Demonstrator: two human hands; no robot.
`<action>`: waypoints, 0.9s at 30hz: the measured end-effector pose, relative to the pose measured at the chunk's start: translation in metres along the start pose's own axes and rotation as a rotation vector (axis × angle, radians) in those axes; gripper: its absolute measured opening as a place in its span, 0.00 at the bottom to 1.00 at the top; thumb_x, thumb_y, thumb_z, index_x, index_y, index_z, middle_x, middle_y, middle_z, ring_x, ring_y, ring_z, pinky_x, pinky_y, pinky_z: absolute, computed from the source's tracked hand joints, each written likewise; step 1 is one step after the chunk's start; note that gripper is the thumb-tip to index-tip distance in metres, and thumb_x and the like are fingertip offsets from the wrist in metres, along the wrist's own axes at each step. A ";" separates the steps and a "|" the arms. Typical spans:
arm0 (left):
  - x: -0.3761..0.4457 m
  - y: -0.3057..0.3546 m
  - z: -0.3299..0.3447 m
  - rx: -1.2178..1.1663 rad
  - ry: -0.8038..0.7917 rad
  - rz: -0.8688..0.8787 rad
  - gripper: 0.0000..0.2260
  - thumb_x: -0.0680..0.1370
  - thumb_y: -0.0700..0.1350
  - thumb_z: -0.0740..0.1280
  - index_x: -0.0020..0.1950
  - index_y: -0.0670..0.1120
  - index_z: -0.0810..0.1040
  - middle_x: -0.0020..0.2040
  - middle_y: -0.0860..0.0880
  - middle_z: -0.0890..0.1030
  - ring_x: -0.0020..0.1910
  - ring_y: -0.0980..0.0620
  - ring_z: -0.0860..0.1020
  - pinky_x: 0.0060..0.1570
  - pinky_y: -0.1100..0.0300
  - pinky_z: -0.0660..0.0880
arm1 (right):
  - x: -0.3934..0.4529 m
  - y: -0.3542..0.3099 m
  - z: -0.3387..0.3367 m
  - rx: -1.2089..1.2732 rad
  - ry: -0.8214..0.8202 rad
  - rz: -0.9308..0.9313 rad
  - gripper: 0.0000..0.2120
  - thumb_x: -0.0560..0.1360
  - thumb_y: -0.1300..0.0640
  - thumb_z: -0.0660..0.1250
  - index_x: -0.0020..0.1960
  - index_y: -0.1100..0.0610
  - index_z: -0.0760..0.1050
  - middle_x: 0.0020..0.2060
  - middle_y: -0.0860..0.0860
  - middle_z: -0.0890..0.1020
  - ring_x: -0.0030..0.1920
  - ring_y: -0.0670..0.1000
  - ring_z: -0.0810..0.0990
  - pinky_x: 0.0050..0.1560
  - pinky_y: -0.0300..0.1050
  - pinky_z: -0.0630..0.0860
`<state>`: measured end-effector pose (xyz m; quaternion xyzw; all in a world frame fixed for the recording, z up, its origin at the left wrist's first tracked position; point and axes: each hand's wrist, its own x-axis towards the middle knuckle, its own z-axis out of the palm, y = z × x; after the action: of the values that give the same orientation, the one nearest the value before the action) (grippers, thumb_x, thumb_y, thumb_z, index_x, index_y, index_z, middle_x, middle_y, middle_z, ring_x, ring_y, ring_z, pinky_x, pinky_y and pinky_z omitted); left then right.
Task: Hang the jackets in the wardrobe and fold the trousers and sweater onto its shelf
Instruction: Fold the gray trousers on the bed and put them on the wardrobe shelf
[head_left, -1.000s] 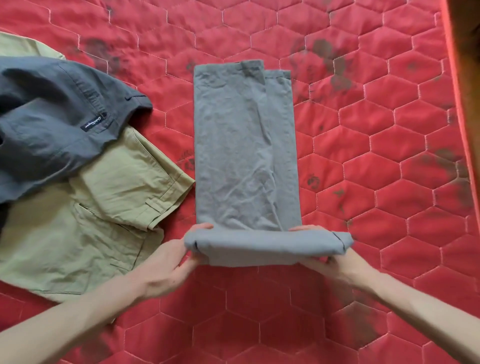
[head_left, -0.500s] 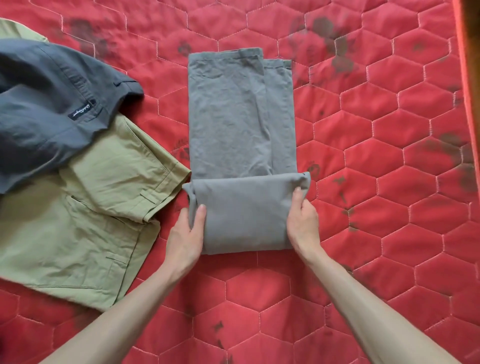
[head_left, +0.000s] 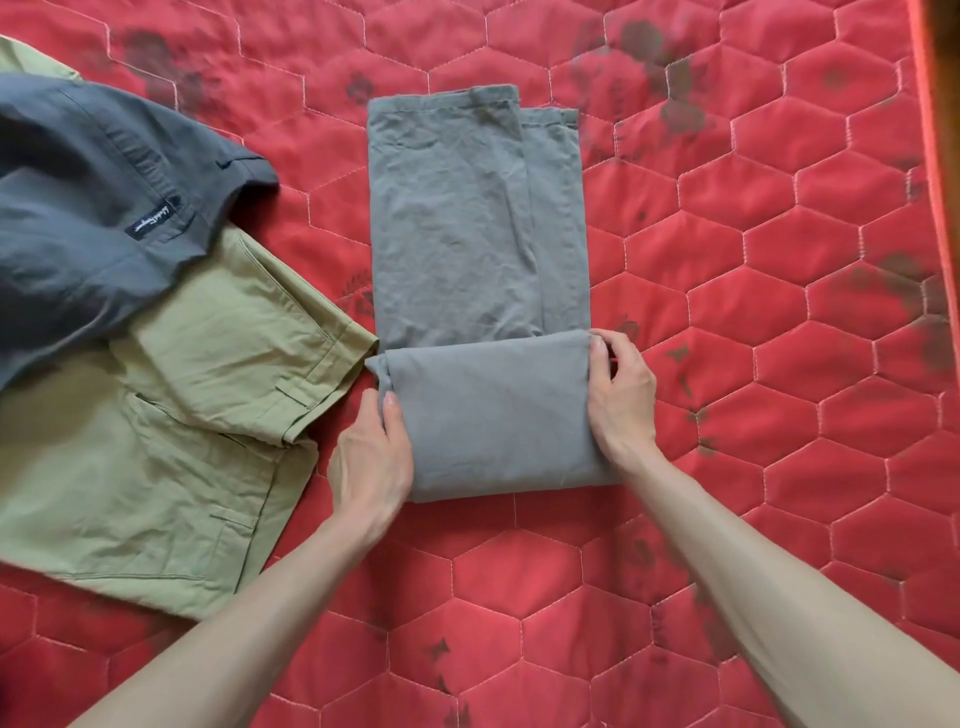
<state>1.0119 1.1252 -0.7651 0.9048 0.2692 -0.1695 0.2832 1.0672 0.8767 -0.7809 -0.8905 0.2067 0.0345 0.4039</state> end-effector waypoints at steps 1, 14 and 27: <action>0.002 0.000 0.000 0.046 0.018 0.032 0.13 0.87 0.53 0.54 0.54 0.45 0.71 0.49 0.36 0.81 0.50 0.32 0.80 0.44 0.45 0.71 | 0.002 0.001 0.002 -0.041 0.006 -0.015 0.11 0.85 0.58 0.61 0.61 0.58 0.81 0.55 0.55 0.83 0.58 0.58 0.79 0.60 0.45 0.70; 0.045 -0.054 -0.041 0.781 -0.080 1.057 0.34 0.77 0.37 0.51 0.85 0.45 0.56 0.85 0.41 0.55 0.84 0.40 0.56 0.79 0.41 0.60 | -0.019 0.064 -0.052 -0.595 -0.508 -0.777 0.50 0.75 0.26 0.64 0.86 0.53 0.51 0.85 0.58 0.47 0.85 0.57 0.47 0.82 0.61 0.55; 0.087 -0.052 -0.047 0.751 -0.262 1.262 0.47 0.77 0.71 0.62 0.86 0.43 0.51 0.85 0.39 0.49 0.85 0.40 0.50 0.82 0.44 0.52 | 0.011 0.070 -0.052 -0.727 -0.485 -1.121 0.35 0.81 0.51 0.60 0.85 0.57 0.53 0.84 0.57 0.55 0.84 0.58 0.54 0.81 0.59 0.57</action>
<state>1.0580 1.2241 -0.7900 0.8957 -0.4134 -0.1616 0.0284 1.0442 0.7934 -0.7975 -0.9084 -0.4028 0.0857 0.0727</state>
